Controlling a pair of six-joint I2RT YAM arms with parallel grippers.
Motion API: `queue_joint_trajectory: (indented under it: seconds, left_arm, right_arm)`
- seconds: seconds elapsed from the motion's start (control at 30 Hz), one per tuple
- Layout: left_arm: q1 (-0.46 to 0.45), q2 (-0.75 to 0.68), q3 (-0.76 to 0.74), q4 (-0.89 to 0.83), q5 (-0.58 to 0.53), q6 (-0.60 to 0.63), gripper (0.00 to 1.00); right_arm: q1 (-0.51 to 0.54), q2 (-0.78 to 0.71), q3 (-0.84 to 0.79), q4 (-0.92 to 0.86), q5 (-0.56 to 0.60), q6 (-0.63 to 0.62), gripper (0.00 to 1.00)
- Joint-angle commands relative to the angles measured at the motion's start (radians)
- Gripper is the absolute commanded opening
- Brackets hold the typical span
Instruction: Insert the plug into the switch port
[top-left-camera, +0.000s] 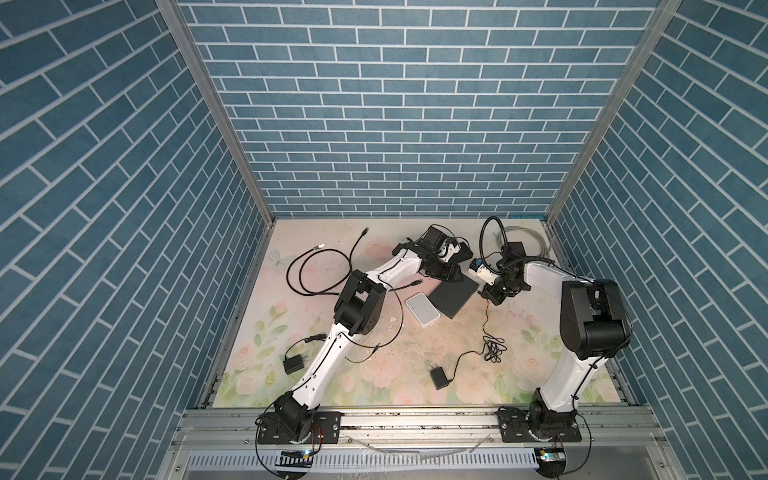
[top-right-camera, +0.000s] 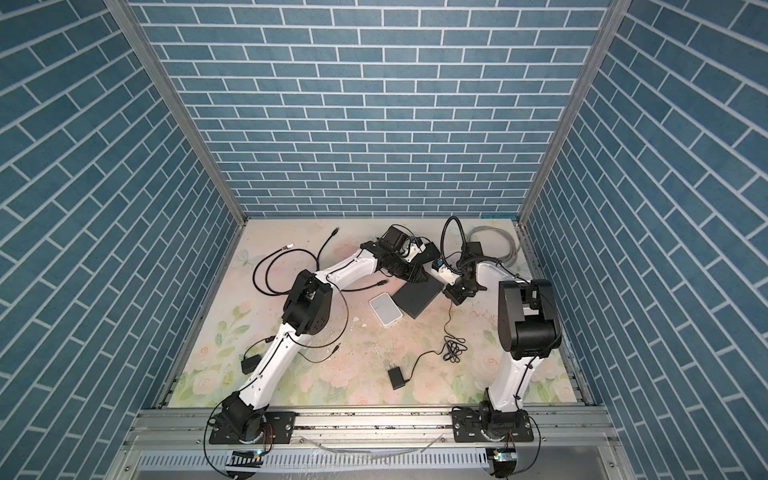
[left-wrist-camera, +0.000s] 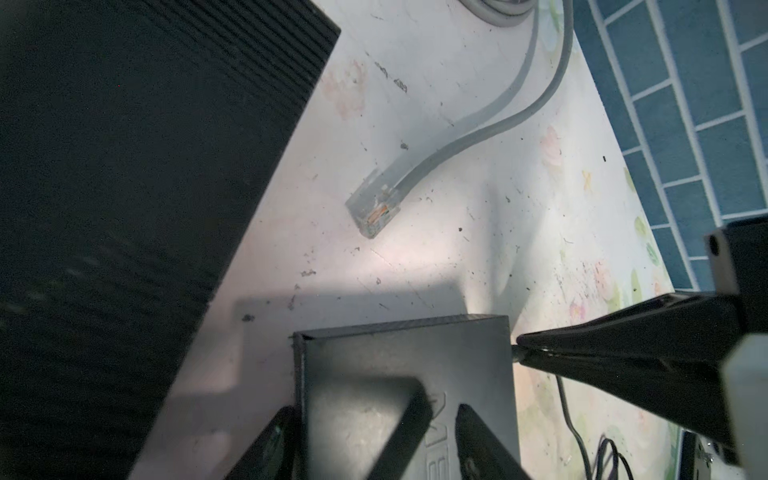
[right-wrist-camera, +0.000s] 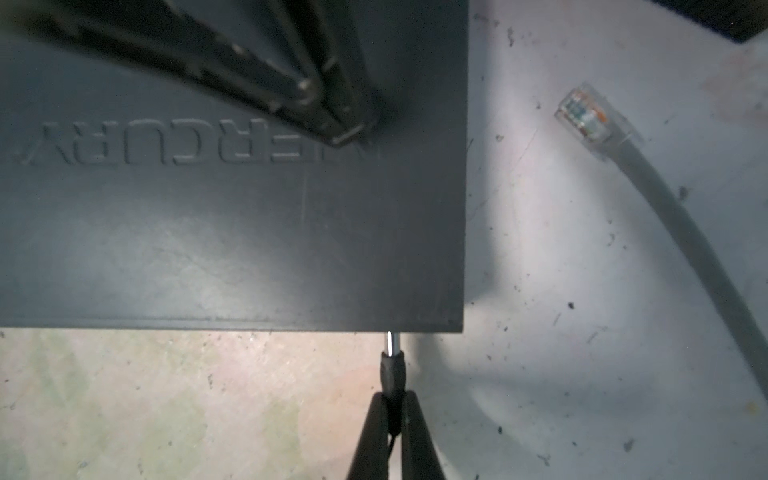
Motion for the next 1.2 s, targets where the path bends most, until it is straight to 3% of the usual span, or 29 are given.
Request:
queue_joint_trajectory:
  seconds: [0.0, 0.7, 1.17]
  left_arm:
    - [-0.015, 0.022, -0.044, -0.066, 0.034, -0.052, 0.62]
    - [-0.015, 0.009, -0.069, -0.067, -0.016, -0.09, 0.59]
    - [-0.022, 0.006, -0.071, -0.071, 0.059, -0.079, 0.58]
  right_arm:
    - [0.002, 0.011, 0.042, -0.035, -0.057, -0.079, 0.0]
    - [0.009, -0.023, 0.001, -0.052, -0.062, -0.081, 0.0]
    - [0.011, -0.028, -0.035, 0.075, 0.019, -0.047, 0.0]
